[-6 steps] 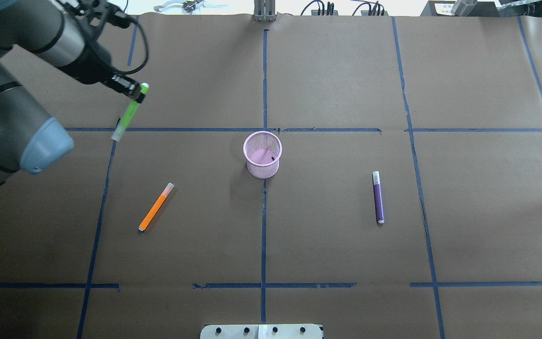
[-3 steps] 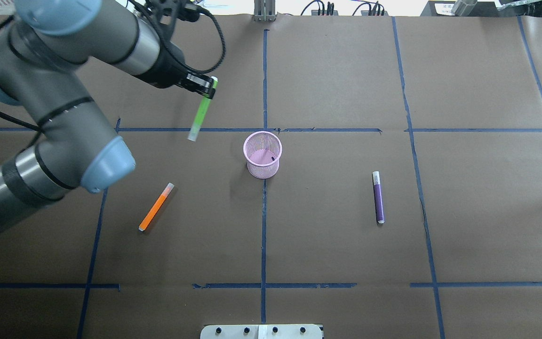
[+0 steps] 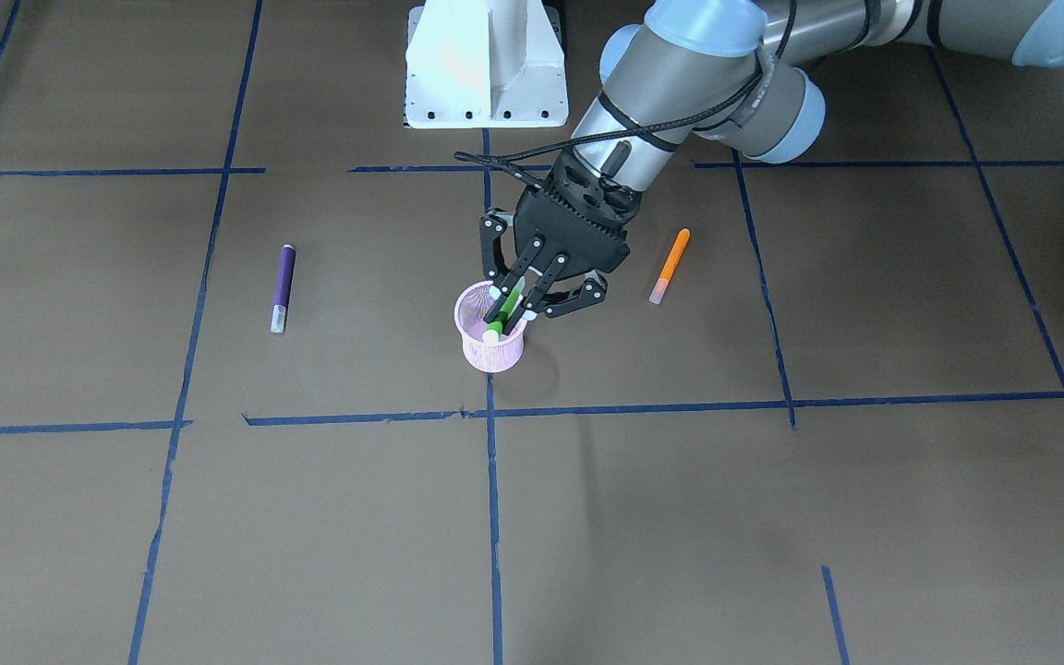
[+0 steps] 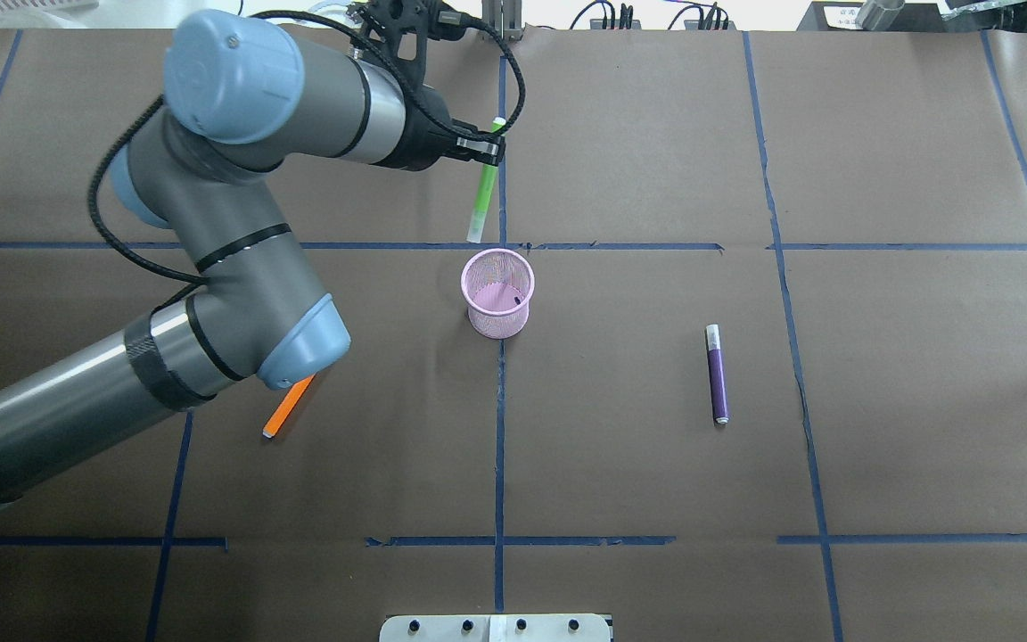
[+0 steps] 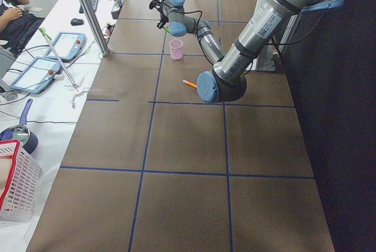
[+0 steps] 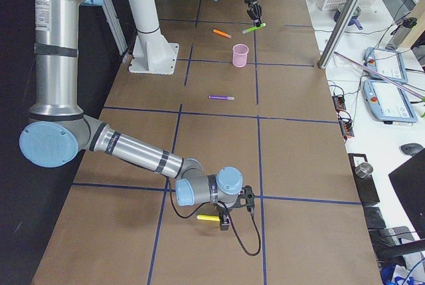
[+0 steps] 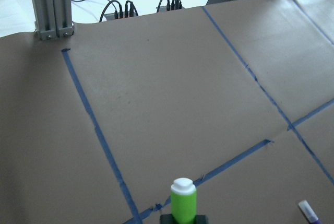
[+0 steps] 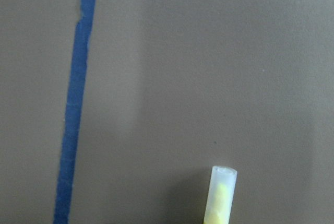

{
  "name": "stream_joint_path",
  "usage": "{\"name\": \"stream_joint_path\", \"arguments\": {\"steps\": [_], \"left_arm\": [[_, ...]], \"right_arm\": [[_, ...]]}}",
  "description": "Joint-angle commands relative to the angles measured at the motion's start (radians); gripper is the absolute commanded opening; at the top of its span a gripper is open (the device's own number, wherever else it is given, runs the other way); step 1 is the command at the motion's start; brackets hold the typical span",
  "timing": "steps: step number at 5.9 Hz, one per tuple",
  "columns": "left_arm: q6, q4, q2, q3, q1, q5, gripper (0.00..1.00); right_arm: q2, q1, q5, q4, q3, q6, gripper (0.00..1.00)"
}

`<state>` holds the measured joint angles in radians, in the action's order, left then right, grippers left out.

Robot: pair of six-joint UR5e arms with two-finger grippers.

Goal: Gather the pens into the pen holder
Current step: 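Carry the green marker with the left gripper over the pink mesh cup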

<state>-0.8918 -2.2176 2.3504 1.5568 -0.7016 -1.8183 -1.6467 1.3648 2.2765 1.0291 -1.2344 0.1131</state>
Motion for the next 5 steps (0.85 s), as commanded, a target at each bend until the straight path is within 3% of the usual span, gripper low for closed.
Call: {"name": "stream_joint_path", "arguments": {"steps": [1,3,5], "left_arm": [[-0.01,-0.111,0.018,-0.088,0.03,0.065,0.0],[-0.01,-0.186,0.007,-0.148,0.078,0.065,0.0],[-0.012,-0.189,-0.038,-0.147,0.112,0.063,0.0]], "right_arm": [[-0.002,0.0,0.001,0.0,-0.008,0.0,1.0],[-0.002,0.0,0.001,0.0,-0.008,0.0,1.0],[-0.002,-0.001,0.0,0.002,-0.007,0.0,1.0]]}}
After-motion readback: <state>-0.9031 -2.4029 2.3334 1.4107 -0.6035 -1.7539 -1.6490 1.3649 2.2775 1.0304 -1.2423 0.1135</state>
